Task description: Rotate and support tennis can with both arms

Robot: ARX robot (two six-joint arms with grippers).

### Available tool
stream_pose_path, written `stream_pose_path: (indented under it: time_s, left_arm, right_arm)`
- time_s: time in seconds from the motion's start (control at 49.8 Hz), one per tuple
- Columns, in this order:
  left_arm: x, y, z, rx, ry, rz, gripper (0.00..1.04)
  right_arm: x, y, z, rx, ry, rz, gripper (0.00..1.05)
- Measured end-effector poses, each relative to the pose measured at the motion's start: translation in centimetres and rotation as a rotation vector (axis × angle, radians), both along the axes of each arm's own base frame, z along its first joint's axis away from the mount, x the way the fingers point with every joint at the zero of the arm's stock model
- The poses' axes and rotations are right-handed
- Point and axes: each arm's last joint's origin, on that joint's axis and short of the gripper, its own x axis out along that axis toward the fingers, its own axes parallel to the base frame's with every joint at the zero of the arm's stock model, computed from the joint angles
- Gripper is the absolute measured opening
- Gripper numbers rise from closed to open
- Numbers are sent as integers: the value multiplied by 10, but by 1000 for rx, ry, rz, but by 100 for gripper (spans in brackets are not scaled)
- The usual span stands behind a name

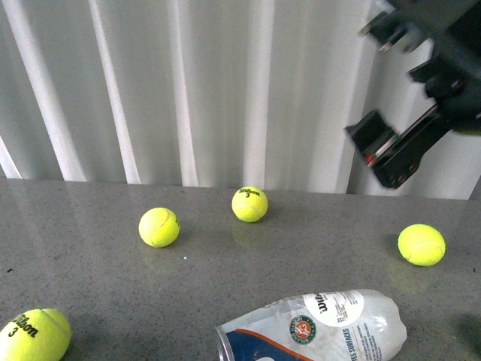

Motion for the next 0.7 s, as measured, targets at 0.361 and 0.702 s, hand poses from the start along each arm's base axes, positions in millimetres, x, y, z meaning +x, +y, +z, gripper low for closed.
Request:
stream_pose_path:
  time_s: [0.361, 0.702]
  left_arm:
    - [0, 0, 0, 0, 0, 0, 98]
    - [0, 0, 0, 0, 0, 0, 98]
  right_arm:
    - [-56, -73, 28, 408, -304, -513, 98]
    - [-133, -80, -25, 608, -123, -338, 27]
